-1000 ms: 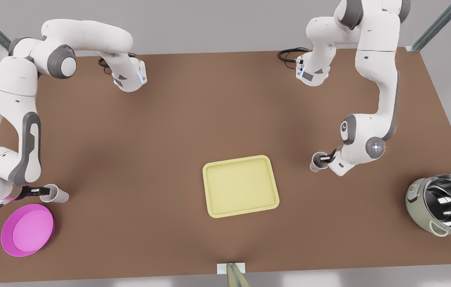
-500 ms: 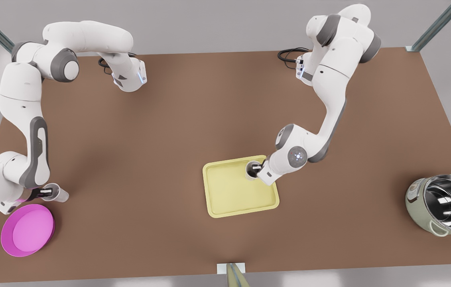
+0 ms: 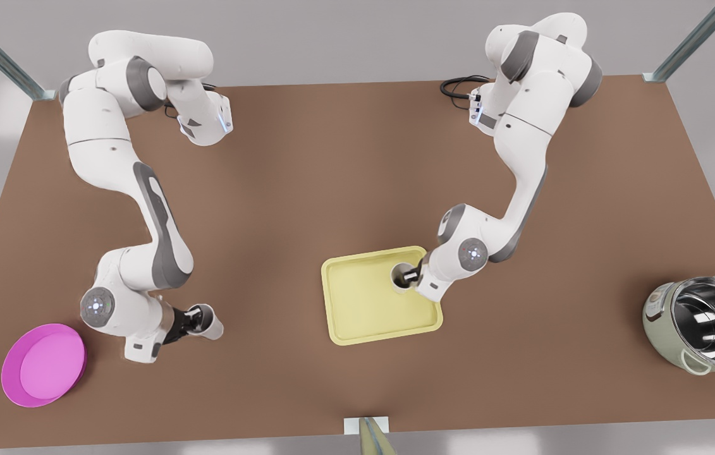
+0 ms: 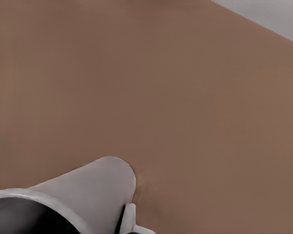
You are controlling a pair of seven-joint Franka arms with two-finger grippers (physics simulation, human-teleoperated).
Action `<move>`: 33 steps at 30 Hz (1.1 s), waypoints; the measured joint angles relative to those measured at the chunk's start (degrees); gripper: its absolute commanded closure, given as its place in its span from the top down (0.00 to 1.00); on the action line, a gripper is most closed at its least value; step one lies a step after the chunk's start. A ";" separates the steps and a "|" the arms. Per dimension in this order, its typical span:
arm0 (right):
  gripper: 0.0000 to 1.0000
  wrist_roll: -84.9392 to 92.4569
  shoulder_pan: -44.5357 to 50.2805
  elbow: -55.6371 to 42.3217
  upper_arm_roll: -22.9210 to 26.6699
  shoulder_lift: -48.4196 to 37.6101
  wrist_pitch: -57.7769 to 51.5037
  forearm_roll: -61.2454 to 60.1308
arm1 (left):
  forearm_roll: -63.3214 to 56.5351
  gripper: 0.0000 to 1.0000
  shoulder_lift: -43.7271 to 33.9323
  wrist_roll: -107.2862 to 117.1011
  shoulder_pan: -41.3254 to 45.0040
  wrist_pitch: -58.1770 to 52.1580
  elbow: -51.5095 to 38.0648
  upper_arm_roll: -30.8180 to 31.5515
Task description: Use both arms to respectively pick up the white IKEA cups from the middle-left and middle-right positions, then place the white IKEA cups onto the middle-middle tray, ensuring that the cups remain upright and do not tip over
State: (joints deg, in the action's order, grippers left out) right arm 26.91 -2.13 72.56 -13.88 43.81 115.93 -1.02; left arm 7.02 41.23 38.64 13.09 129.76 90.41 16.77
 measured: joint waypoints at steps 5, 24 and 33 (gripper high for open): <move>0.21 -6.41 8.14 -3.11 -2.70 1.31 0.21 -0.94 | -0.85 1.00 -1.73 2.46 -0.56 -1.02 0.47 0.04; 0.21 -35.55 23.21 -12.95 -2.73 14.13 11.49 -1.10 | -16.86 1.00 -22.33 -17.36 -12.42 -53.12 -20.71 -5.22; 1.00 -43.09 23.23 -10.33 -2.72 14.35 12.59 0.46 | -16.80 1.00 -19.92 -29.49 -13.00 -58.22 -20.48 -5.14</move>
State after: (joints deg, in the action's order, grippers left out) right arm -16.18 21.10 62.23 -16.59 58.17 128.52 -0.56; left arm -9.78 21.31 9.16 0.09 71.54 69.93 11.63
